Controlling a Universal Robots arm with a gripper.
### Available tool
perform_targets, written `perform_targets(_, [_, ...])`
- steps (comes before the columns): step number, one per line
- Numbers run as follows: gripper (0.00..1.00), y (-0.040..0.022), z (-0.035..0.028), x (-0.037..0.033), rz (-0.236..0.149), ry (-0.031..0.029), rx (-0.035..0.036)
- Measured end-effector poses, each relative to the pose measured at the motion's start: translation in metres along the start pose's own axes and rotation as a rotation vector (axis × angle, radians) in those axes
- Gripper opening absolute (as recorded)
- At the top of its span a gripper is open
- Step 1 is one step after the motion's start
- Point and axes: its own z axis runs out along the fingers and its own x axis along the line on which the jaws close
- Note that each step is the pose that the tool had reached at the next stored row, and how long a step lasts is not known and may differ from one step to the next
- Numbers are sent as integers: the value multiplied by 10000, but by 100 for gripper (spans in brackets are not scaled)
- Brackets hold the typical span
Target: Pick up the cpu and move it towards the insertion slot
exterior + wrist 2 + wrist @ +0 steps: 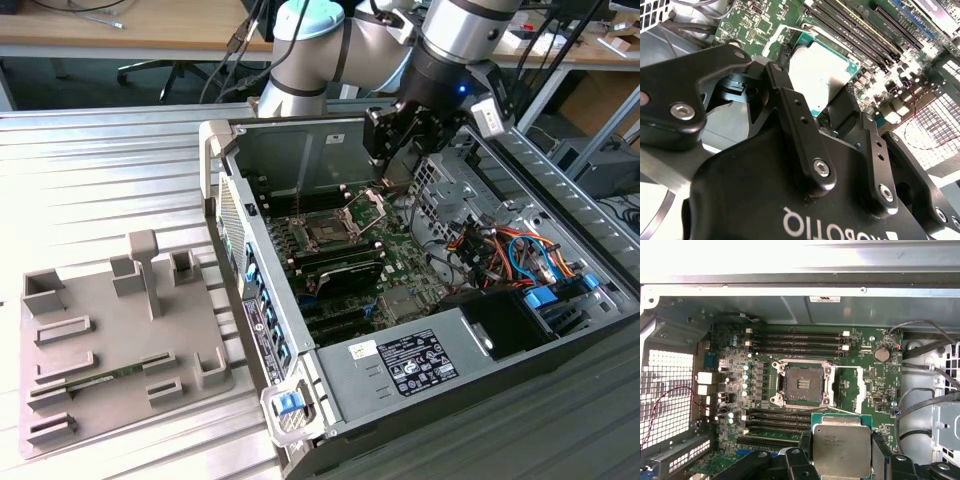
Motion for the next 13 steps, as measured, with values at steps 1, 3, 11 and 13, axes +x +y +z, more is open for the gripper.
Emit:
perform_targets(1, [55, 6, 1, 4, 1, 0, 1])
perform_targets(3, [55, 24, 5, 14, 1, 1, 0])
perform_targets(11, [55, 86, 17, 10, 0, 0, 1])
perform_targets(13, [55, 102, 20, 10, 0, 1, 1])
